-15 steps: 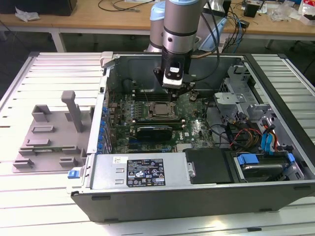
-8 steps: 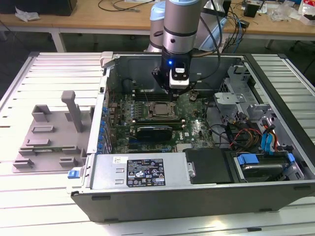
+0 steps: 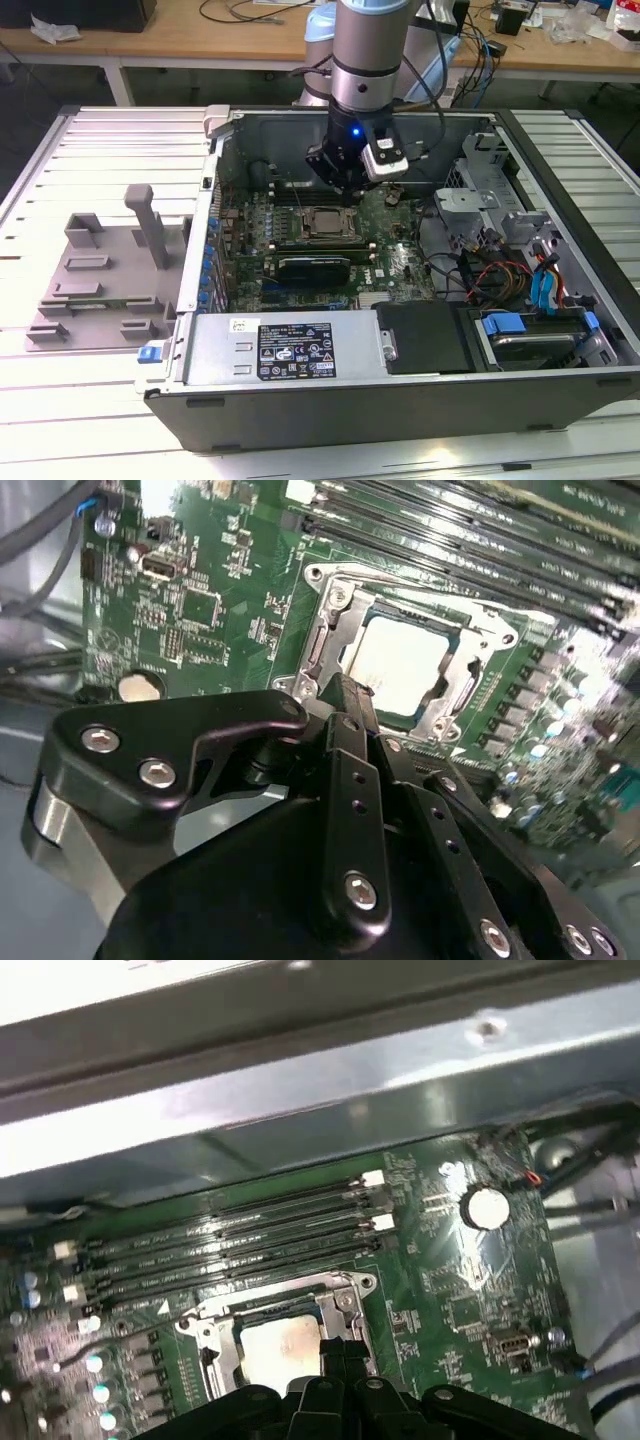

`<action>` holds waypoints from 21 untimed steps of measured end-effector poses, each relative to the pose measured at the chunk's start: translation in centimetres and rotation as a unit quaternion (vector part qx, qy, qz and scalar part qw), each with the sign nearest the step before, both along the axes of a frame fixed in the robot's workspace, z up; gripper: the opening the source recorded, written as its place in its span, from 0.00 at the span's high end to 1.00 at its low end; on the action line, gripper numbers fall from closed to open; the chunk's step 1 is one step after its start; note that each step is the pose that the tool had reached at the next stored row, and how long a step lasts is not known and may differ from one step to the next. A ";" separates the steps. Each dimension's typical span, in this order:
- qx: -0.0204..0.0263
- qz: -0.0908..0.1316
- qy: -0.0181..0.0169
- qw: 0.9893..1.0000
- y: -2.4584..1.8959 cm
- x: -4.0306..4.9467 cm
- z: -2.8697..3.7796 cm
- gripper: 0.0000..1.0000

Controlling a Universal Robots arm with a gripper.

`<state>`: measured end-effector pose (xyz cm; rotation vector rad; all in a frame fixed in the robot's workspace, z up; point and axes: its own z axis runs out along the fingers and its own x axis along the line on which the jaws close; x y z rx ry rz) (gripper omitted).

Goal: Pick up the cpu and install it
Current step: 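Close the cpu cover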

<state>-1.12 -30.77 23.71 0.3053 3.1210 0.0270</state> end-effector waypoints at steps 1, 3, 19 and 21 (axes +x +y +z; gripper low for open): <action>0.000 0.016 0.000 1.000 0.00 0.00 -0.05 0.89; 0.000 0.057 0.000 0.998 0.00 0.00 -0.18 0.89; -0.012 0.074 -0.001 0.997 -1.03 -2.09 -0.63 0.89; -0.012 0.074 -0.003 0.997 -1.03 -2.58 -0.67 0.89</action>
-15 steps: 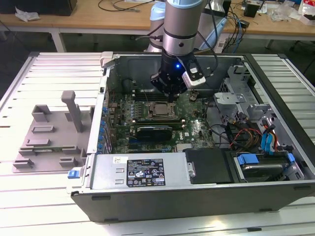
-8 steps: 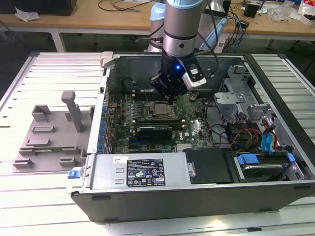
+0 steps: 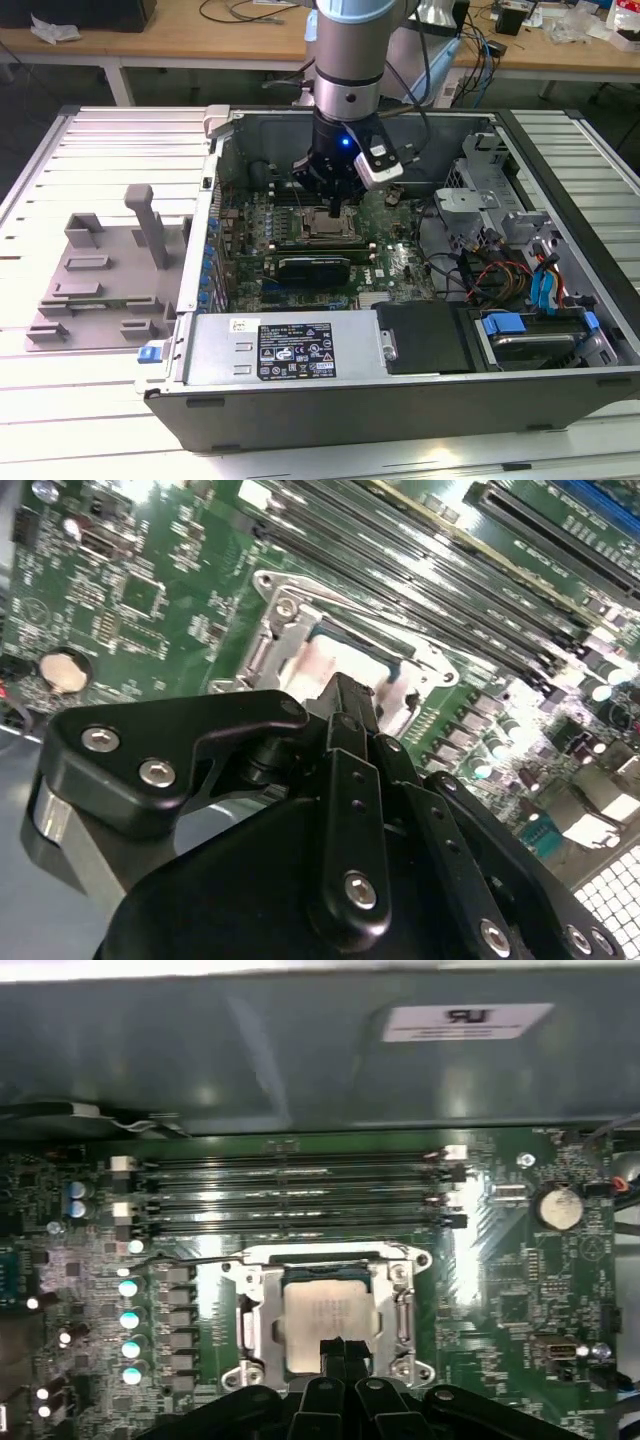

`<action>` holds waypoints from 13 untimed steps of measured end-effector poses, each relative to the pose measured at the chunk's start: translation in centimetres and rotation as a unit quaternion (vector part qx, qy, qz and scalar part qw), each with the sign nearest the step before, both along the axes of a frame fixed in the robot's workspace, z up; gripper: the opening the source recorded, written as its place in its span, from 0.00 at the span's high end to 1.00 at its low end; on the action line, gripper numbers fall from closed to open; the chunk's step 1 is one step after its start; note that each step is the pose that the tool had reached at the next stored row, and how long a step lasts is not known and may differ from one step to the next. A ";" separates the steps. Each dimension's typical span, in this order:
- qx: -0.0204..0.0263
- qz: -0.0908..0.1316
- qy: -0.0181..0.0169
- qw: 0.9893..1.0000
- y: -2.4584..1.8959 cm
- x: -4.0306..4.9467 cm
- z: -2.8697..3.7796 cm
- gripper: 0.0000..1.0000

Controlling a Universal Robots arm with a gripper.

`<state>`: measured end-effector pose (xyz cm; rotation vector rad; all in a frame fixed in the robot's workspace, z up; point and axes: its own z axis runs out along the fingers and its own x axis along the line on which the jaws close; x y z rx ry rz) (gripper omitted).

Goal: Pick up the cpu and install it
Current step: 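Close the cpu cover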

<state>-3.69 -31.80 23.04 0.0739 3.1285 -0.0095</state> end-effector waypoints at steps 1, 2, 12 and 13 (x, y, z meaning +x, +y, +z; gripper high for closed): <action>0.000 0.000 -0.002 1.000 0.00 -0.52 -0.03 0.89; 0.000 0.001 -0.005 1.000 0.01 -1.08 -0.13 0.89; 0.000 0.005 -0.018 1.000 0.00 -3.22 -1.36 0.89; 0.000 0.005 -0.018 1.000 0.01 -3.40 -1.41 0.89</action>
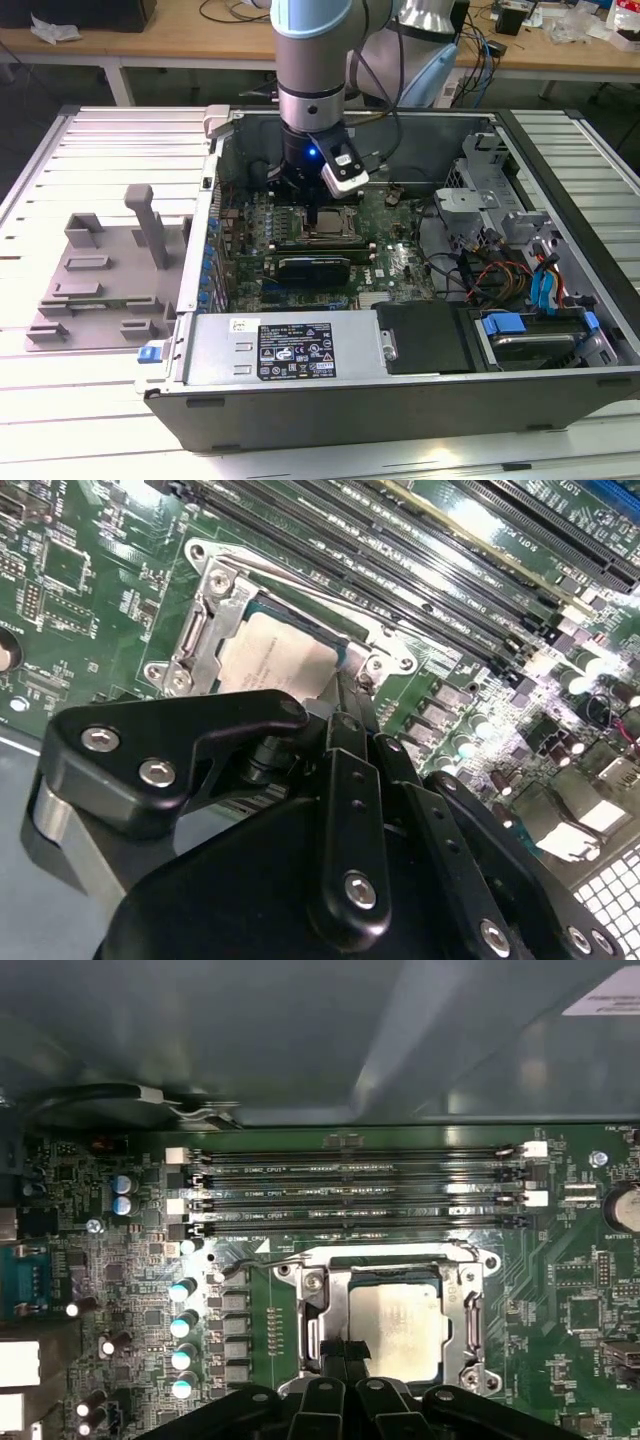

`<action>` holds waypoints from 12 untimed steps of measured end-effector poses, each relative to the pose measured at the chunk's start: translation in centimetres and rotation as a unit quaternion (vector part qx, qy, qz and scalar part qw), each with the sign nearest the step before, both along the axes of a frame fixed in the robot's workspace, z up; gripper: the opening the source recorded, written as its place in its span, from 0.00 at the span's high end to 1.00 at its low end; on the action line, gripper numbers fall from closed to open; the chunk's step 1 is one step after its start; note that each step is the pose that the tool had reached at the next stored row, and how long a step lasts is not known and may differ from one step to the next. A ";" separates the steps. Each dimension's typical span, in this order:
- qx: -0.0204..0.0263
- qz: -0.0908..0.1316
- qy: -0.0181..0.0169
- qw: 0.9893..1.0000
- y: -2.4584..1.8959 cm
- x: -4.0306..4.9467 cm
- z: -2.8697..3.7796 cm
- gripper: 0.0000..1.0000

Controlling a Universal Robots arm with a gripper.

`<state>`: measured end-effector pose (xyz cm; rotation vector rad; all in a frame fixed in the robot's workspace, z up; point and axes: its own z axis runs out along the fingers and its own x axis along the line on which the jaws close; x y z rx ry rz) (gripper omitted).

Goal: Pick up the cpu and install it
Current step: 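Close the cpu cover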

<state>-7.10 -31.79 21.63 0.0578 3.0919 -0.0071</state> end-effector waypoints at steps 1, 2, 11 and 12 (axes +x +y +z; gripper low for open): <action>0.000 0.000 -0.002 1.000 0.00 -0.25 -0.11 0.89; 0.000 0.001 -0.003 1.000 -0.01 -0.54 -0.39 0.89; 0.000 0.025 -0.003 1.000 0.05 -0.53 -0.92 0.89; 0.000 0.035 -0.003 0.999 0.05 -0.51 -0.95 0.89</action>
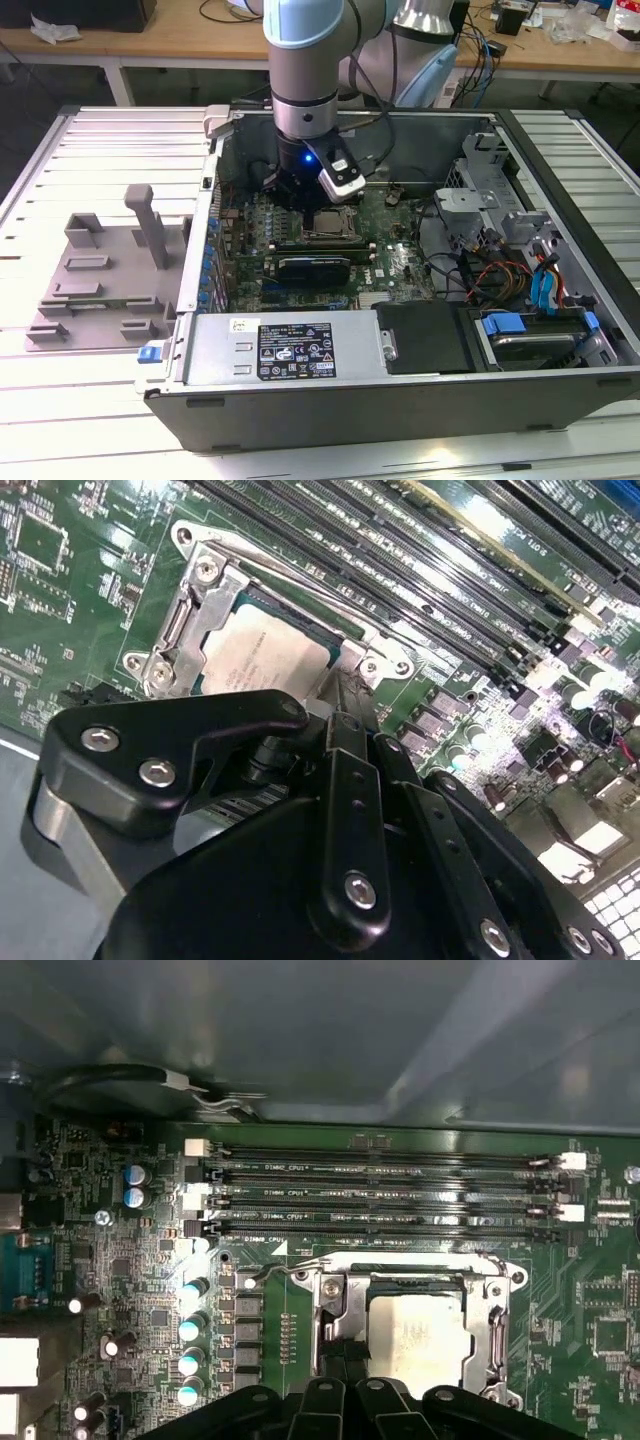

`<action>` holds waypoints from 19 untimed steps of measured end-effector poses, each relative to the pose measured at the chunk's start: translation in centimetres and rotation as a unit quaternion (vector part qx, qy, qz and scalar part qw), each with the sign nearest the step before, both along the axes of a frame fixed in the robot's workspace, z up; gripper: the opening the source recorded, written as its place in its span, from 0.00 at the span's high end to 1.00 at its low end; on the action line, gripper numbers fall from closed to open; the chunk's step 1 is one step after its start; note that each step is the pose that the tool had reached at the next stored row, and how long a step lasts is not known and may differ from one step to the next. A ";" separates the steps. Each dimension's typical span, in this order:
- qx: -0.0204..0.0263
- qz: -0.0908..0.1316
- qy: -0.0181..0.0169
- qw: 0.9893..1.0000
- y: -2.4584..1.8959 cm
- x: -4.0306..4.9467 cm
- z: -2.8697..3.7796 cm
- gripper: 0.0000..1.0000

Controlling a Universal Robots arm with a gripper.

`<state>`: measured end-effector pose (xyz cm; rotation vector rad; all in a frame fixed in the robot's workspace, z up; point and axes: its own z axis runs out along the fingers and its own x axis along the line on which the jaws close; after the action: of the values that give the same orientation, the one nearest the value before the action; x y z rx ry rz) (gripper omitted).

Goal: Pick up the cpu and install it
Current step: 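Close the cpu cover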

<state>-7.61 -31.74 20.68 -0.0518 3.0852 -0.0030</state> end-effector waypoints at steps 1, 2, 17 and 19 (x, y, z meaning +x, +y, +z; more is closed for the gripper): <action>0.001 0.014 0.000 1.000 0.00 0.01 -0.07 0.89; 0.001 0.031 0.000 1.000 0.00 0.01 -0.19 0.89; 0.002 0.037 -0.013 0.999 0.01 0.00 0.22 0.89; 0.002 0.038 -0.013 0.999 -0.03 -0.11 0.09 0.89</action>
<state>-7.72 -31.77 20.77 -0.1664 3.0547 0.0042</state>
